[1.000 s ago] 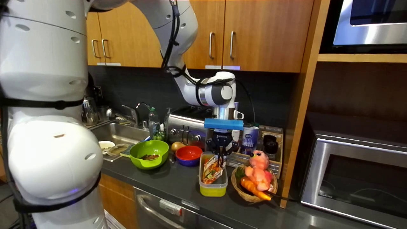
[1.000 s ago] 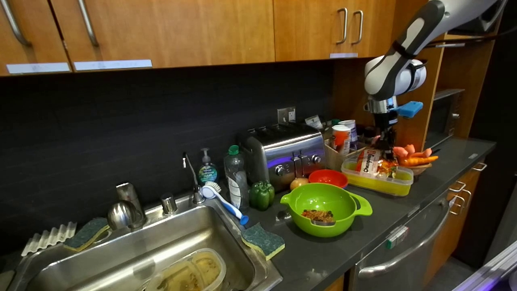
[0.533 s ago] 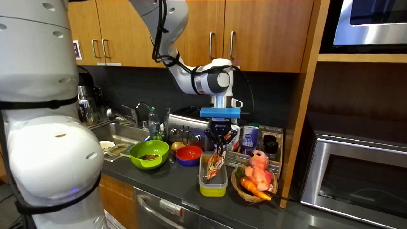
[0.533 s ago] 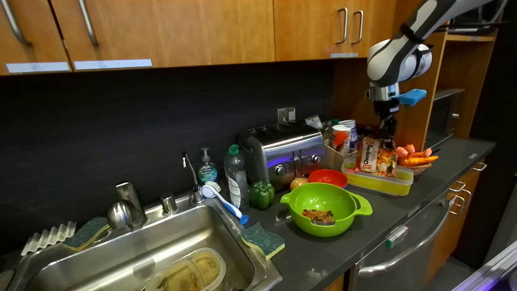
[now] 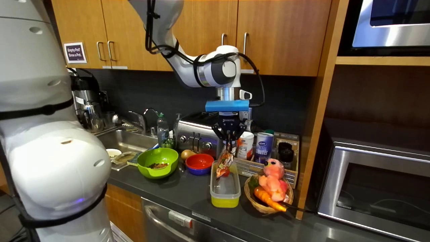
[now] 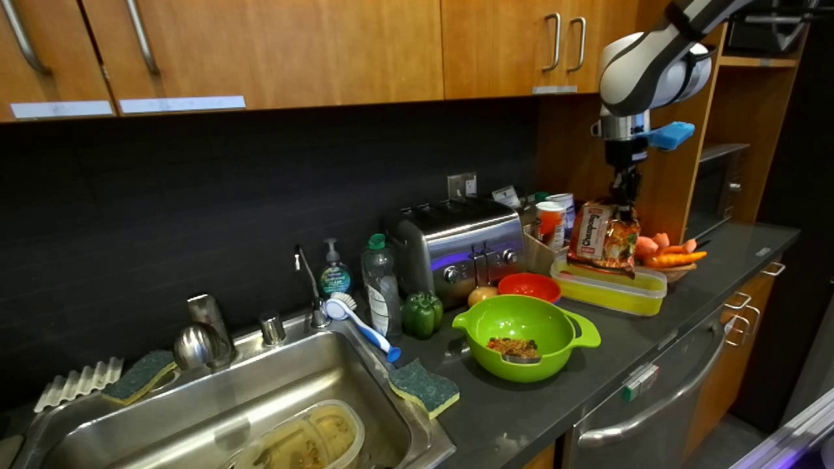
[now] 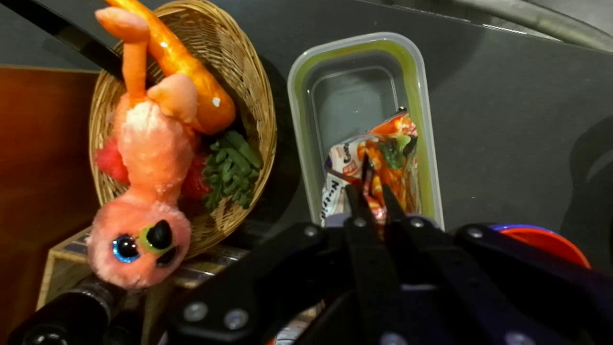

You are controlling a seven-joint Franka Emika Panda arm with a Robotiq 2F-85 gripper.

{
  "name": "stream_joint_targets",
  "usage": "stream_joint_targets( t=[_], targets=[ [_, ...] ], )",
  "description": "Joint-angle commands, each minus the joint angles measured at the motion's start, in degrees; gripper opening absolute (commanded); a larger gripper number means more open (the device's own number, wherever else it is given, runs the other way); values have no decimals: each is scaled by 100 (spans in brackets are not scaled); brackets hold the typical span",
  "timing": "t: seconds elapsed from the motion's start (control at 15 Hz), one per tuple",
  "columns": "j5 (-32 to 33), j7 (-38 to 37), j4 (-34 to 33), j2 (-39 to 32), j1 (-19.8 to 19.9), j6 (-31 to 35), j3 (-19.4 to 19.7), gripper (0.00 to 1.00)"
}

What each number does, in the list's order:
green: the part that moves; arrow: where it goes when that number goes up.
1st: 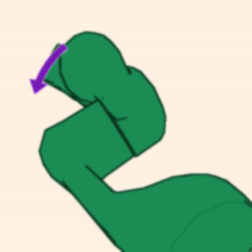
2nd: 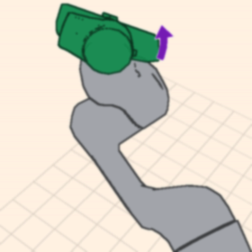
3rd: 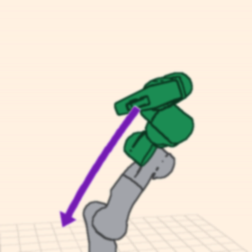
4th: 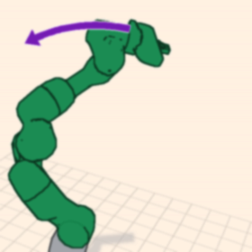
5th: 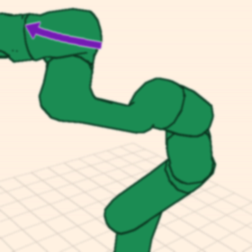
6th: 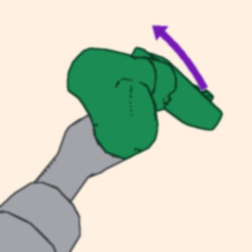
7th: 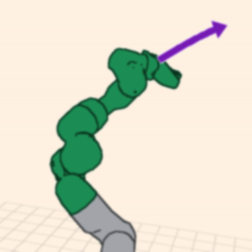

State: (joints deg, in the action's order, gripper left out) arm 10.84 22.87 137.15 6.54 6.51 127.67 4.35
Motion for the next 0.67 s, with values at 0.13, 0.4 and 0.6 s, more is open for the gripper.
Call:
stream_joint_targets(
  t=[0.13, 0.4, 0.6],
  targets=[
    [128, -375, 406, 542, -330, -190, -164, 2],
    [189, -657, 547, 678, -586, -433, -401, 2],
    [192, -836, 601, 847, -786, -673, -589, 2]
  ],
)
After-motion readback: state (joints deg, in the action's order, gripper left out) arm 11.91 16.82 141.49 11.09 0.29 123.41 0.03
